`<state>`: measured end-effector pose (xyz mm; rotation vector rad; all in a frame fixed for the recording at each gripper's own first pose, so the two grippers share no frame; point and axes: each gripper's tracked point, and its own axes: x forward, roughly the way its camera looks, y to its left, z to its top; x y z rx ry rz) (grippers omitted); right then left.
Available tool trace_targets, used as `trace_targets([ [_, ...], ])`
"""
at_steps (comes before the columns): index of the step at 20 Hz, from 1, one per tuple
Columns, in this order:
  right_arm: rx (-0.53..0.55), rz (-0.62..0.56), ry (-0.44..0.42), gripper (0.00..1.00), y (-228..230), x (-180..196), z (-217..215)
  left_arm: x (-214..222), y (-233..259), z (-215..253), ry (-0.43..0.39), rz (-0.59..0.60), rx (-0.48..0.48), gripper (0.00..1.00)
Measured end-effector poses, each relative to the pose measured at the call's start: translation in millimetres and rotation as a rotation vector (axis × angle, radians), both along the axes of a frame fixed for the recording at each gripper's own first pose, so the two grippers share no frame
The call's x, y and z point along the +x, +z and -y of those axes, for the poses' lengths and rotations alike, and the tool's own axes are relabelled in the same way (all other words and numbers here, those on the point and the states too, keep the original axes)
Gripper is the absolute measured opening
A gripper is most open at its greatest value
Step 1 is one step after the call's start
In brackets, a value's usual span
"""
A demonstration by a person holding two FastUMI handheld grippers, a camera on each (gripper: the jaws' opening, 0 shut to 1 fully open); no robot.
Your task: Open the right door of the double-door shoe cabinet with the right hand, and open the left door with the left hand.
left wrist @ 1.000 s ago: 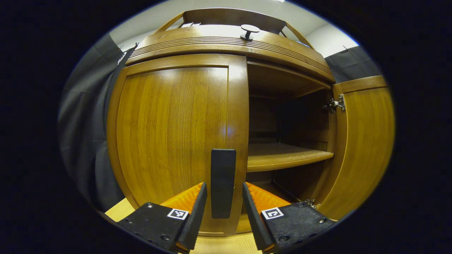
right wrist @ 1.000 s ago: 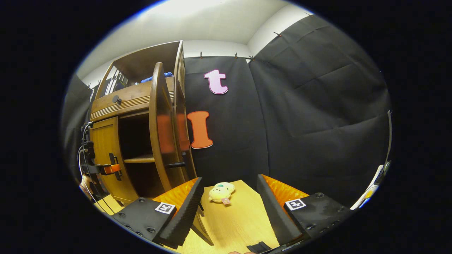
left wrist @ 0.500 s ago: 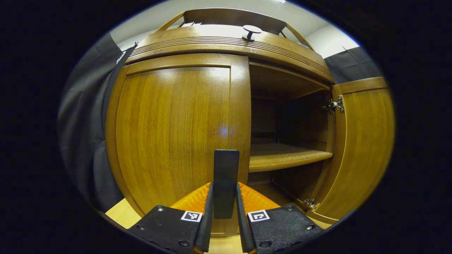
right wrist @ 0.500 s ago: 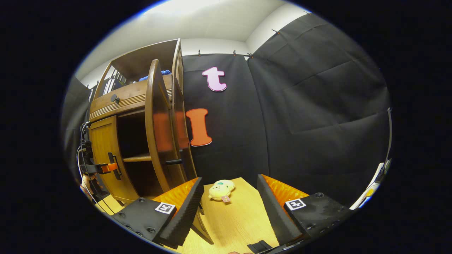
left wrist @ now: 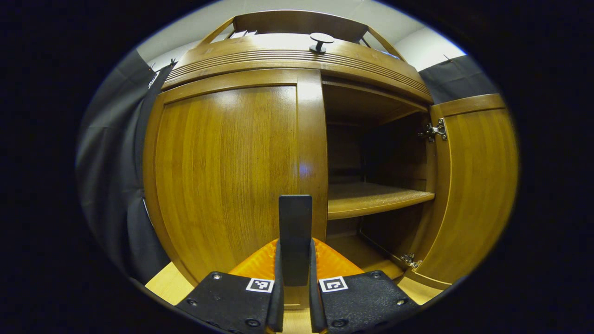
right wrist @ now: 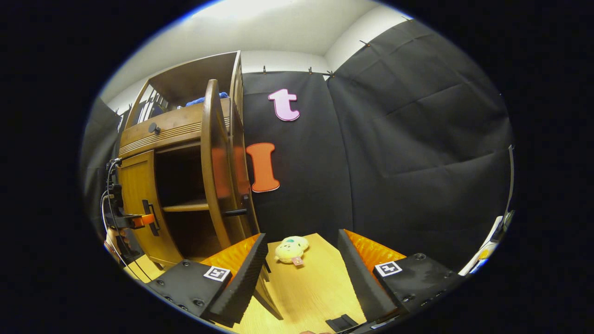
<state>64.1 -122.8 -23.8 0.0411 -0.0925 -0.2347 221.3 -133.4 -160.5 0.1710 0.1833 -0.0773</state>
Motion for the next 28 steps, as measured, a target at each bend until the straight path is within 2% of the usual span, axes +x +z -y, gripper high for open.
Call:
trace_targets([
  [11, -0.062, 0.025, -0.002, 1.0, 15, -34, -24, -32, 7, -7, -0.063, -0.018, -0.021, 0.2],
  [17, -0.079, 0.035, 0.016, 1.0, 24, -38, -45, -66, 17, -19, -0.104, -0.022, -0.034, 0.21],
  [18, -0.08, 0.038, 0.022, 0.98, 25, -40, -50, -72, 18, -21, -0.106, -0.021, -0.03, 0.19],
  [20, -0.086, 0.041, 0.03, 0.98, 26, -43, -59, -82, 21, -28, -0.109, -0.018, -0.026, 0.22],
  [22, -0.096, 0.04, 0.04, 1.0, 24, -46, -70, -93, 24, -34, -0.118, -0.016, -0.024, 0.19],
  [24, -0.11, 0.036, 0.049, 0.98, 24, -48, -80, -104, 28, -41, -0.121, -0.017, -0.035, 0.21],
  [25, -0.116, 0.037, 0.052, 0.93, 24, -50, -85, -109, 30, -46, -0.121, -0.016, -0.039, 0.21],
  [26, -0.122, 0.039, 0.054, 0.98, 25, -51, -89, -115, 31, -50, -0.121, -0.017, -0.042, 0.21],
  [27, -0.125, 0.043, 0.056, 0.98, 26, -52, -93, -120, 34, -52, -0.121, -0.01, -0.048, 0.2],
  [28, -0.127, 0.047, 0.059, 1.0, 28, -52, -96, -124, 36, -56, -0.123, -0.006, -0.045, 0.17],
])
